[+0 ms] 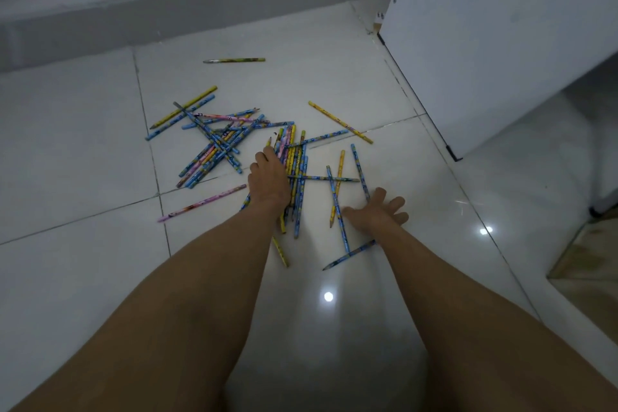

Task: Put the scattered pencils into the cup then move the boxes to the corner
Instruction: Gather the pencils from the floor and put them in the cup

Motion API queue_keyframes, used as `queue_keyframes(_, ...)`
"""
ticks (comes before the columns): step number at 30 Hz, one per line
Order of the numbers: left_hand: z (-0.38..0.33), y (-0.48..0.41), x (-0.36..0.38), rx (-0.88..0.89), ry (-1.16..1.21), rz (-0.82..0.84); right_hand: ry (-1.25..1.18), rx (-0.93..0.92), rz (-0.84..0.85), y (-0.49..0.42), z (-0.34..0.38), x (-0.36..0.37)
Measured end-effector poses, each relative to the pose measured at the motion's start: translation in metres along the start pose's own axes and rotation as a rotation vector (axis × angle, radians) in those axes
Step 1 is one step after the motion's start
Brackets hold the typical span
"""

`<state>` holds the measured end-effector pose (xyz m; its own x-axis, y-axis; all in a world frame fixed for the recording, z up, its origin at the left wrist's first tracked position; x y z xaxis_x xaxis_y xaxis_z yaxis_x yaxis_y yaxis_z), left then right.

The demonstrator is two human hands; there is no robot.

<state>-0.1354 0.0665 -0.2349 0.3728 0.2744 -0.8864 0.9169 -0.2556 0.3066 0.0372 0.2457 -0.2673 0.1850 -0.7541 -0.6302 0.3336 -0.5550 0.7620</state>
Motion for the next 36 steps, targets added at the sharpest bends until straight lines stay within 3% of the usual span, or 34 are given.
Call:
queue_keyframes(4,-0.002,0.007,-0.003,0.026,0.003,0.001,-0.106,-0.002,-0.017,0.008,-0.001,0.006)
queue_keyframes(10,-0.001,0.017,-0.006,0.048,0.174,0.007,-0.274,-0.260,-0.277,0.019,0.019,-0.017)
queue_keyframes(14,-0.002,0.019,-0.008,0.089,0.267,-0.007,-0.251,-0.146,-0.179,0.013,0.014,-0.008)
queue_keyframes(17,-0.002,0.018,-0.007,0.095,0.307,-0.010,-0.203,-0.190,-0.079,0.009,0.014,0.004)
queue_keyframes(23,0.000,0.019,-0.003,0.068,0.409,0.045,-0.144,-0.221,-0.118,0.007,0.021,-0.001)
queue_keyframes(28,0.004,0.019,-0.004,0.034,0.455,0.061,-0.293,-0.220,-0.192,0.012,0.029,-0.010)
queue_keyframes(33,0.008,0.019,-0.005,0.023,0.436,0.071,-0.379,-0.430,-0.274,0.018,0.050,-0.022)
queue_keyframes(36,0.008,0.021,-0.004,0.033,0.419,0.090,-0.255,-0.569,-0.295,0.020,0.069,-0.029)
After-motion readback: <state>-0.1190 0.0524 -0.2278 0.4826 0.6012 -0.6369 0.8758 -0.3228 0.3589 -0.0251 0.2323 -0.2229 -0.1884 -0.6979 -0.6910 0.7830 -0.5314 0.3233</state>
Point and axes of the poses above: each hand's wrist, its own y-axis away from the middle knuckle, its own x-axis out of the palm, z = x × y, the point moved 9 cm from there along -y, towards the middle knuckle, and after that the axes turned 6 degrees about z, right-handed, at the moved point
